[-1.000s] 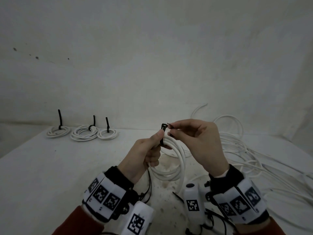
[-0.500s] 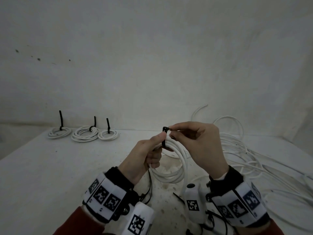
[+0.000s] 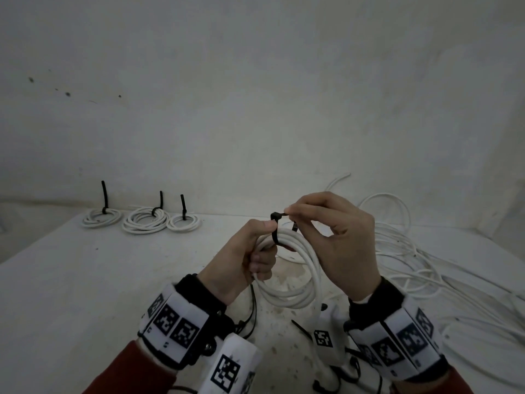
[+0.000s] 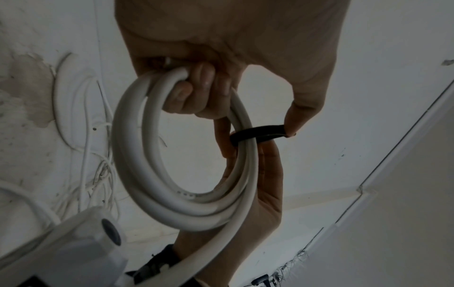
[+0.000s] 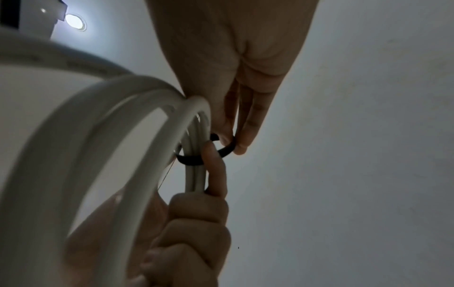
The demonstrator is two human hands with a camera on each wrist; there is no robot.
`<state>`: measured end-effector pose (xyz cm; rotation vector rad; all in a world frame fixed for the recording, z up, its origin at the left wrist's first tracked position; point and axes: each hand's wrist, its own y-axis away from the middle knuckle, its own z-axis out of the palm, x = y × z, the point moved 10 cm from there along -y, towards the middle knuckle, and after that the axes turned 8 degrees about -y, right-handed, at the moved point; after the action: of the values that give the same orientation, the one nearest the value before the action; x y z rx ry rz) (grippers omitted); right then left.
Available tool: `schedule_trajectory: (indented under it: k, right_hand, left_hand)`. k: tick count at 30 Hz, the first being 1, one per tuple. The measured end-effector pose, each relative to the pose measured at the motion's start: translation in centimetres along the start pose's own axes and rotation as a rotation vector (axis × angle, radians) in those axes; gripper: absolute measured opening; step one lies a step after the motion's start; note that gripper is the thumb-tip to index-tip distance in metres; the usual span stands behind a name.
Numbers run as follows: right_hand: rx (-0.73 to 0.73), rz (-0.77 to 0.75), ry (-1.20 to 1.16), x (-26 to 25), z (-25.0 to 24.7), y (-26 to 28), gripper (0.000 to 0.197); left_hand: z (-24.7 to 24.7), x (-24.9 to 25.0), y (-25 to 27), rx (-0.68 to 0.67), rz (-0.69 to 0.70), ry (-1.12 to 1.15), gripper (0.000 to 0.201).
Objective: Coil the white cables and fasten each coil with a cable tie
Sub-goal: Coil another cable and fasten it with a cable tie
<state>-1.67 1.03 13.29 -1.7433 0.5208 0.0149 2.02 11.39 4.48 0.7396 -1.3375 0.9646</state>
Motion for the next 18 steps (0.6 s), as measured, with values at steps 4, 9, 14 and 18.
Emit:
schedule_trajectory:
  k: [4, 9, 14, 18]
  right_hand:
    - [0.025, -0.039, -0.004, -0.4, -0.5, -0.1, 0.013]
    - [0.011, -0.044, -0.065, -1.2, 0.0, -0.1, 0.016]
    - [0.050, 0.394, -0.508, 2.0, 0.8, 0.3, 0.038]
    - [0.107, 0.512, -0.589, 2.8, 0.9, 0.9, 0.055]
  left_hand:
    - [0.3, 0.1, 0.1, -0.014, 0.006, 0.000, 0.029]
    - [-0.4, -0.7, -0.2, 0.054, -0.021, 0.050, 0.029]
    - [-1.5, 0.6, 0.1, 0.155, 0.068, -0.027, 0.030]
    - [-1.7, 0.8, 0.2, 0.164, 0.069, -0.113, 0.032]
